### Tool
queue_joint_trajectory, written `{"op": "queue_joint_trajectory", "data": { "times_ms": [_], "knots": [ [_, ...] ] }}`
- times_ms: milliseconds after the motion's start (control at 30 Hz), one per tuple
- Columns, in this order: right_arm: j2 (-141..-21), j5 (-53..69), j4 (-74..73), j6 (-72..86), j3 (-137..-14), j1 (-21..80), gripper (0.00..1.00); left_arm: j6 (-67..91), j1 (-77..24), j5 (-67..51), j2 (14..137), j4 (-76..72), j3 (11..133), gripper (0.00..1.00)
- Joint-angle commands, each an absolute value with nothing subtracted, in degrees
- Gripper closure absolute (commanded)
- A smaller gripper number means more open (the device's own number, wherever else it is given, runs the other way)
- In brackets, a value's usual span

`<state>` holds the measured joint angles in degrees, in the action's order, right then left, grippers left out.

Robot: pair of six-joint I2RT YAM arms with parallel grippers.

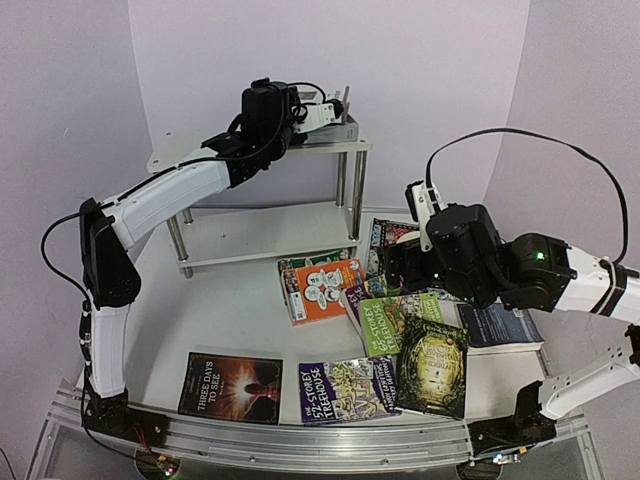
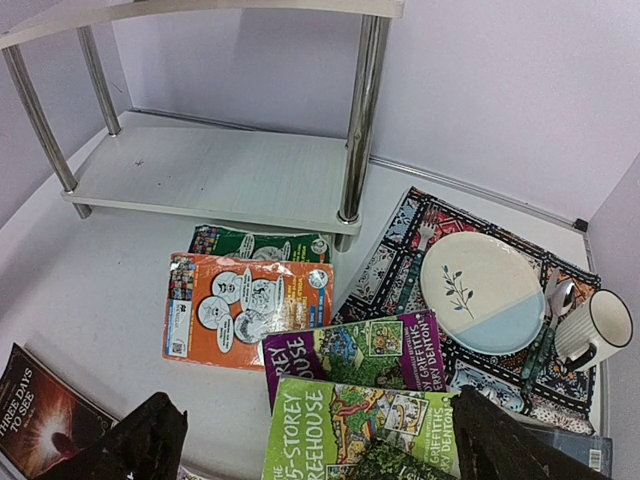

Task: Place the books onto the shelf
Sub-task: Place the book in the book pile.

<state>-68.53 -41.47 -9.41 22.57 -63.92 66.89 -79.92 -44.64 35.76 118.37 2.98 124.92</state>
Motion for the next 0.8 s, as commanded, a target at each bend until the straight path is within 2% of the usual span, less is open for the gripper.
{"op": "queue_joint_trajectory", "data": {
  "times_ms": [0,500,600,767],
  "knots": [
    [-67.12,-43.32,-9.49,23.03,-62.85,66.97,0.06,-80.33,-45.26,37.34,117.29,1.63,127.46,0.28],
    [-70.68,-43.42,-9.46,15.80,-67.88,66.98,0.05,-75.58,-51.49,41.44,111.11,4.48,124.37,0.19],
    [-72.00,-43.13,-9.16,12.83,-69.93,66.66,0.05,-69.90,-52.78,40.42,107.24,5.75,121.79,0.18],
    [-72.77,-39.92,-6.51,9.87,-72.03,63.65,0.06,-50.00,-52.85,32.24,100.09,11.90,119.87,0.16]
  ]
}}
